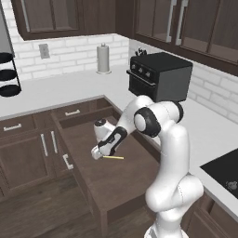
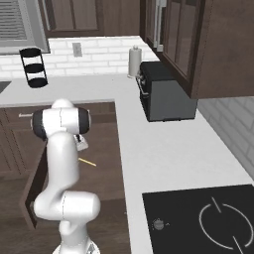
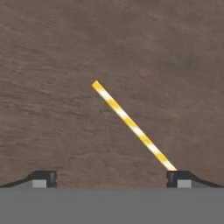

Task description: Take a straw from the drawer in front and place it inside the glass cup on the dining counter.

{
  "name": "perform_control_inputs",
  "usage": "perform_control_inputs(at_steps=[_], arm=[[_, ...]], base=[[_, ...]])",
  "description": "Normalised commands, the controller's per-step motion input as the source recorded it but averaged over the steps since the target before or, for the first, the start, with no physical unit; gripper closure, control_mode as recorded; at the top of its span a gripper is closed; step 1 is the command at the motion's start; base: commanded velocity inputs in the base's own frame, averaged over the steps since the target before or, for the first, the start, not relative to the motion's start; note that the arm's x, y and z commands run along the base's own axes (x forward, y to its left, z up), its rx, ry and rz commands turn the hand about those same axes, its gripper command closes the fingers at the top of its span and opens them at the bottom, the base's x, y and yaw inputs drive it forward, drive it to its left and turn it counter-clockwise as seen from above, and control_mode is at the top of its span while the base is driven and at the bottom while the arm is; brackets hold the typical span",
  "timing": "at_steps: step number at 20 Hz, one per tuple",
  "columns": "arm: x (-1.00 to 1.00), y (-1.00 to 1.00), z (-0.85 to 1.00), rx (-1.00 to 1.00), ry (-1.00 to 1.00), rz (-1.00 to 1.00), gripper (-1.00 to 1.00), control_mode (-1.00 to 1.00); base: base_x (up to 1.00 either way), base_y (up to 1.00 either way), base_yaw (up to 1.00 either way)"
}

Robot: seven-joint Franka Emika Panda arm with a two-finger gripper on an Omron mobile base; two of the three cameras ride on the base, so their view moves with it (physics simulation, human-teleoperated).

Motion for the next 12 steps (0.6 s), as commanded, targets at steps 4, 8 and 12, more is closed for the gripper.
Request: perform_control_inputs(at_steps=[4, 8, 12], arm=[[0.58, 0.0, -0.41, 0.0, 0.05, 0.11, -1.0, -1.0], [0.4, 0.0, -0.34, 0.0, 0.07, 0.11, -1.0, -1.0], [0.07, 0.0, -0.17, 0.0, 0.05, 0.06, -1.0, -1.0]], base=[[0.0, 0.0, 0.0], [0.0, 0.0, 0.0], [0.0, 0.0, 0.0]])
